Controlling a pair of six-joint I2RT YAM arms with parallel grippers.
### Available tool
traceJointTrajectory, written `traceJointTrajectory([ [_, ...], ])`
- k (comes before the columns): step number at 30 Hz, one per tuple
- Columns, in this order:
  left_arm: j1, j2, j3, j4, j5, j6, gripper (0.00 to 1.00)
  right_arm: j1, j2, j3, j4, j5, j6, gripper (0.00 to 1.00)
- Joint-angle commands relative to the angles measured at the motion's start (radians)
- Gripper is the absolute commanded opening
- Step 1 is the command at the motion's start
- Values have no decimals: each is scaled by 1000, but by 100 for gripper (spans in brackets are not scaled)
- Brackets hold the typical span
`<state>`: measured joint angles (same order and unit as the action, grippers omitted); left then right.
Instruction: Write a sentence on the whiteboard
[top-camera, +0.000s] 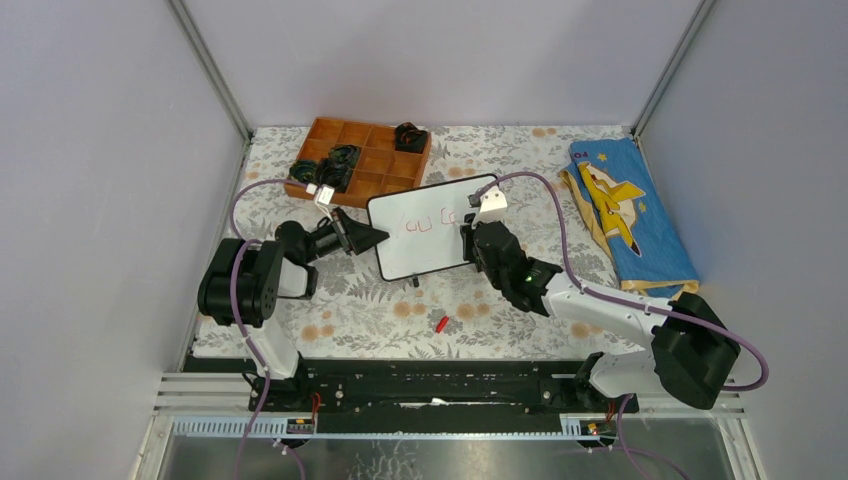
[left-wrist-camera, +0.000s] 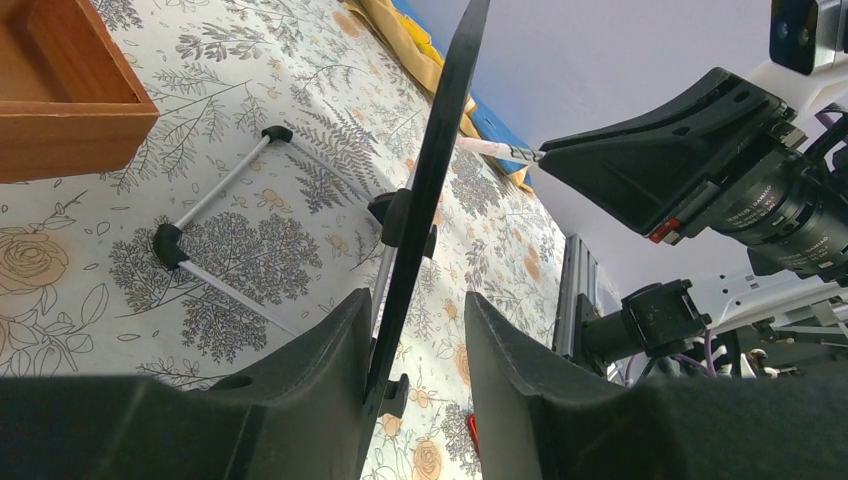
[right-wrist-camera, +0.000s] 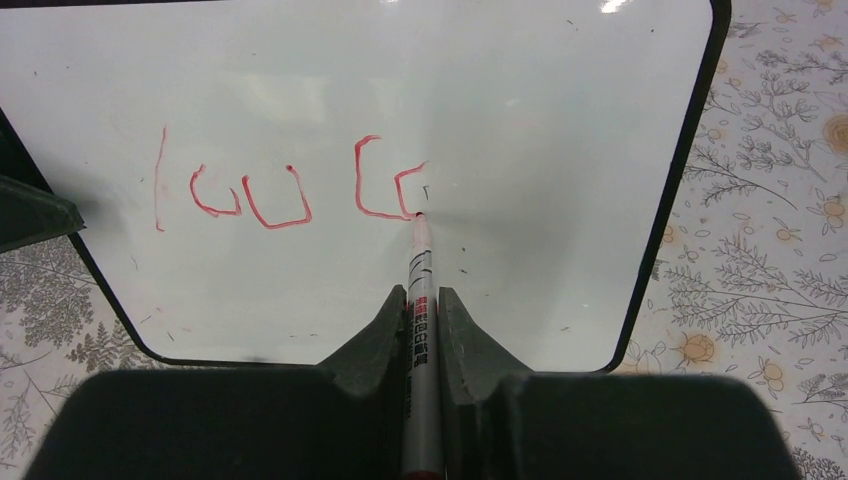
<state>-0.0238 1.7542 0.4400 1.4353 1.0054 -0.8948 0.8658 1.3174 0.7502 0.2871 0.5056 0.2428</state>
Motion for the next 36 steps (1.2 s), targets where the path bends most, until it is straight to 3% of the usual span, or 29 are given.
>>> traceJointTrajectory([
  [1, -8, -29, 8, 8, 6, 27, 47, -9, -32, 31, 19, 51, -16, 0],
  [21, -11, -31, 9, 5, 6, 28, 47, -13, 2, 99, 35, 44, -44, 0],
  [36, -15, -35, 9, 3, 7, 31, 47, -16, 8, 56, 17, 41, -20, 0],
])
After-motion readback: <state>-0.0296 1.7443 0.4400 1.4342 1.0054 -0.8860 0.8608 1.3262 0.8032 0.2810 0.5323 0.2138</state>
